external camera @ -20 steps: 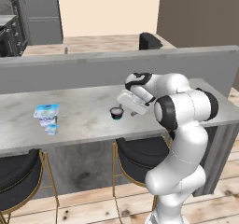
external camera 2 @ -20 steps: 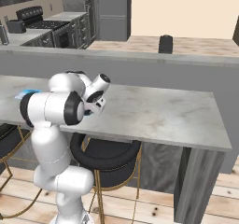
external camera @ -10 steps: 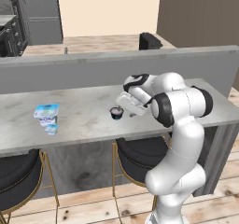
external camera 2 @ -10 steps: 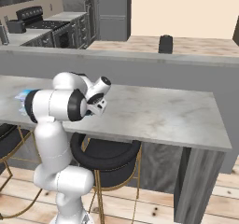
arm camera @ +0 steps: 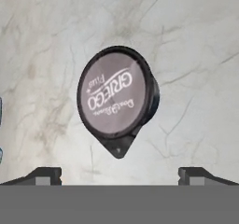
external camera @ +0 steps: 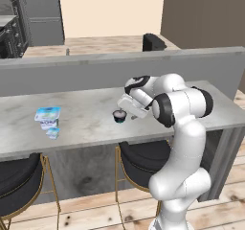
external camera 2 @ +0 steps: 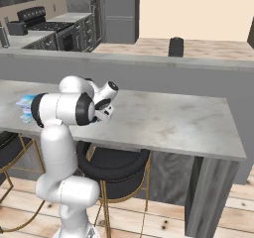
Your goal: Stack the yogurt containers by placing the smaller containers on top of the larger containers.
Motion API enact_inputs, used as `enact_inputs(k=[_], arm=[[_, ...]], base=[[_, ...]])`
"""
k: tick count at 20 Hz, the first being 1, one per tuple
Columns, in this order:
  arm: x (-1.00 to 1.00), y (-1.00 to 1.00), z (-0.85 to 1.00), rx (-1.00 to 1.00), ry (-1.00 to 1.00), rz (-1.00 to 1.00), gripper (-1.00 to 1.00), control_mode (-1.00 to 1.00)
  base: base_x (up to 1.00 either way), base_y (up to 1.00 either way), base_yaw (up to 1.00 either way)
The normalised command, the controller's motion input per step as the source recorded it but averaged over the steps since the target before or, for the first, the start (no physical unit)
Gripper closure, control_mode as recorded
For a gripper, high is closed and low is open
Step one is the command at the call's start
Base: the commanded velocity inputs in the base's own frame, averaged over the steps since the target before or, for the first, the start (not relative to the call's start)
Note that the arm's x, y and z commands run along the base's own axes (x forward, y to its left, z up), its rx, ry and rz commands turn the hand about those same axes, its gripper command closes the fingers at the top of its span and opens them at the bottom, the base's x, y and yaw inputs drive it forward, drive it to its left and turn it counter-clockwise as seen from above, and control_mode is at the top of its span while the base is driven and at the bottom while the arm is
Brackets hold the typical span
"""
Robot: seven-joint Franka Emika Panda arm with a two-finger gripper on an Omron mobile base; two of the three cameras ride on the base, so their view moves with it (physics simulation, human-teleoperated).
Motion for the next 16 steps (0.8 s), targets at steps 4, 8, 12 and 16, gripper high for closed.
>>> enact_inputs(k=[4, 8, 12, 16], arm=[[0.09, 0.1, -0.08, 0.0, -0.01, 0.0, -1.0, -1.0], [0.13, 0.08, -0.11, 0.0, -0.01, 0.0, -1.0, -1.0], [0.15, 0.02, -0.12, 0.0, -0.01, 0.0, -1.0, -1.0], [0.2, 0.0, -0.12, 0.0, -0.01, 0.01, -1.0, -1.0]], base=[[0.0, 0.0, 0.0], [0.0, 0.0, 0.0], [0.0, 0.0, 0.0], [0.0, 0.0, 0.0]])
